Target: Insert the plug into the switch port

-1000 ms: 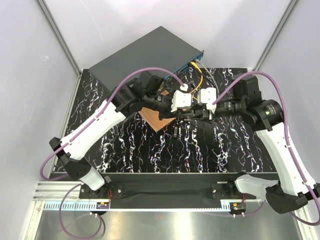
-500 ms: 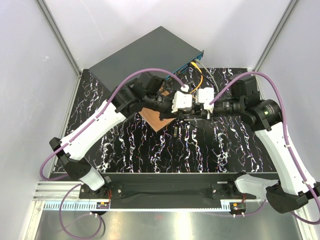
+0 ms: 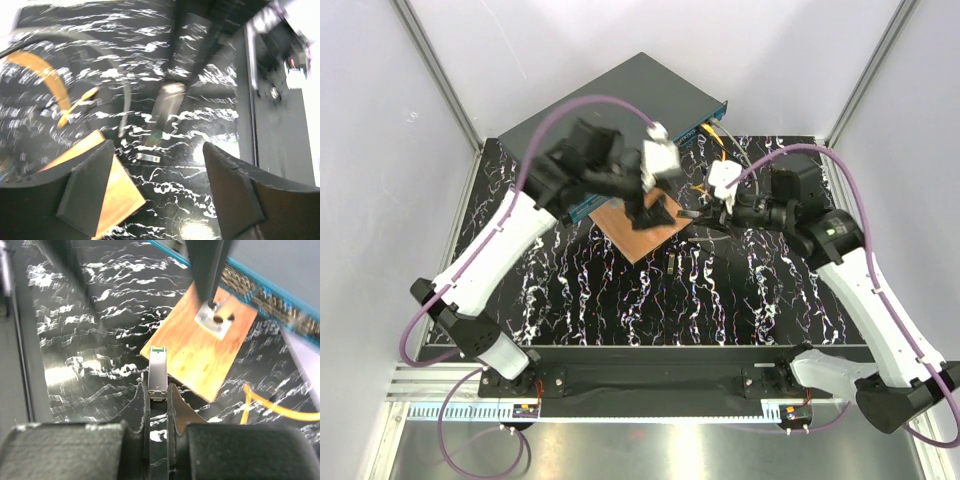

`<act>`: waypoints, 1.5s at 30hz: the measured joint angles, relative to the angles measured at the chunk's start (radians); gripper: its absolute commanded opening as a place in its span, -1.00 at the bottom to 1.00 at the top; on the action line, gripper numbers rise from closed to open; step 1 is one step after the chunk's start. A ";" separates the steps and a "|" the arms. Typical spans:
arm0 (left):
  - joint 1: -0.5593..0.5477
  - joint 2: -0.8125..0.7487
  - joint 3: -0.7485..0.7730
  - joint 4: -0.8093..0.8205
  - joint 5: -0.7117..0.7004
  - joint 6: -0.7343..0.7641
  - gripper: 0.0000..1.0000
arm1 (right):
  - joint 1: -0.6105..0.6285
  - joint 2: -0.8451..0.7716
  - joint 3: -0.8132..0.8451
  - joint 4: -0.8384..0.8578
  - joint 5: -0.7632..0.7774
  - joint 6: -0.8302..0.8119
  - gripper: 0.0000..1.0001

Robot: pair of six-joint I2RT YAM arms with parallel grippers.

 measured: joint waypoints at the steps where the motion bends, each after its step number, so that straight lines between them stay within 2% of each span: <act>1: 0.050 -0.003 0.001 0.024 0.021 -0.046 0.65 | 0.000 -0.003 -0.030 0.042 0.022 0.049 -1.00; 5: 0.253 -0.025 -0.006 0.167 0.087 -0.261 0.65 | -0.016 -0.016 -0.172 0.271 0.137 0.266 -1.00; 8: 0.362 -0.068 -0.046 0.281 0.071 -0.396 0.61 | -0.051 -0.042 -0.305 0.472 0.208 0.384 -1.00; 14: 0.420 -0.124 -0.107 0.375 -0.015 -0.532 0.57 | -0.084 -0.051 -0.536 0.887 0.302 0.481 -1.00; 21: 0.447 -0.122 -0.188 0.412 -0.076 -0.611 0.53 | -0.090 0.028 -0.596 1.243 0.319 0.495 -1.00; 28: 0.451 -0.095 -0.193 0.424 -0.082 -0.636 0.50 | -0.129 0.146 -0.596 1.424 0.304 0.504 -1.00; 34: 0.451 -0.064 -0.193 0.427 -0.090 -0.637 0.49 | -0.191 0.237 -0.573 1.437 0.270 0.539 -1.00; 45: 0.451 -0.012 -0.193 0.425 -0.113 -0.637 0.49 | -0.193 0.298 -0.514 1.462 0.220 0.554 -1.00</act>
